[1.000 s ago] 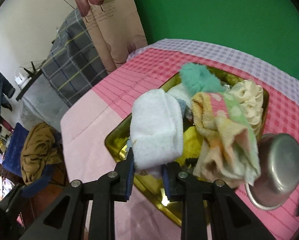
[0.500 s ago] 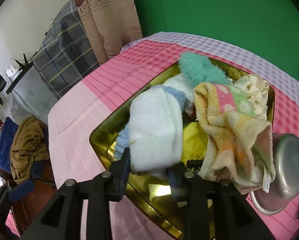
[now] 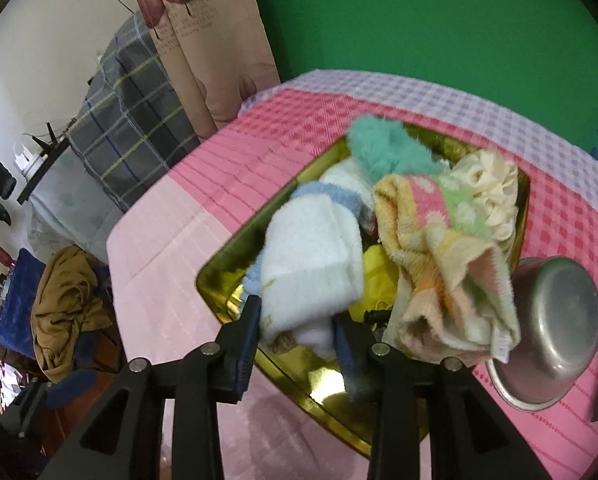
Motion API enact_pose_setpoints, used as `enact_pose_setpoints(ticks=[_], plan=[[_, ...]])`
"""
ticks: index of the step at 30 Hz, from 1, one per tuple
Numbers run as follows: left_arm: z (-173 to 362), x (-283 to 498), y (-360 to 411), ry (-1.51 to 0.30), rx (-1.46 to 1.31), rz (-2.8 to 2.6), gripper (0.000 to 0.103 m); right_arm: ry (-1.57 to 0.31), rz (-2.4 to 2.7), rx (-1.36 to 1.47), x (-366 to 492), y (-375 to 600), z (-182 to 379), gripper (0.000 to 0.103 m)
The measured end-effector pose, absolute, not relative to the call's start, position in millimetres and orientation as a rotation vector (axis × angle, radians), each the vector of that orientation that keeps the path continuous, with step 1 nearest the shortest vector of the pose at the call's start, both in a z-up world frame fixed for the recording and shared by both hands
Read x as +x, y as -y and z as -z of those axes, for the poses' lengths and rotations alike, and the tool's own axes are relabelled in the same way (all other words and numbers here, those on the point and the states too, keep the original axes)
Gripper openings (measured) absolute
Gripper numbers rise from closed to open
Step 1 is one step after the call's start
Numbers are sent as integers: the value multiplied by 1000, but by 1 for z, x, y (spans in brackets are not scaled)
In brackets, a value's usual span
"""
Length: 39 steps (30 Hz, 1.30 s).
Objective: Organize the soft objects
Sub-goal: 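Carry the white folded cloth into the tin and open the right tool, then move the left tool toward the blue protein drink packet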
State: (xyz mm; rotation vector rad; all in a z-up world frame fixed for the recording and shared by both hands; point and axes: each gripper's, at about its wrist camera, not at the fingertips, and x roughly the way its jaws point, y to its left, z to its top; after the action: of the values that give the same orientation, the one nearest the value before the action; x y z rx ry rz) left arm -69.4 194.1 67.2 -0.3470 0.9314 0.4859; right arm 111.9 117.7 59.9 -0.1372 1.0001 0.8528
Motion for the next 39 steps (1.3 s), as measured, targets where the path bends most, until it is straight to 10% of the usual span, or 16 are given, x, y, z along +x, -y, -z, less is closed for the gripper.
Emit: enact_pose_setpoints(ticks=[19, 39], plan=[[-66, -69, -189, -952, -319, -488, 87, -935, -862, -27, 94, -63, -81, 49], [-68, -62, -149, -976, -142, -445, 87, -855, 17, -64, 124, 256, -28, 49]])
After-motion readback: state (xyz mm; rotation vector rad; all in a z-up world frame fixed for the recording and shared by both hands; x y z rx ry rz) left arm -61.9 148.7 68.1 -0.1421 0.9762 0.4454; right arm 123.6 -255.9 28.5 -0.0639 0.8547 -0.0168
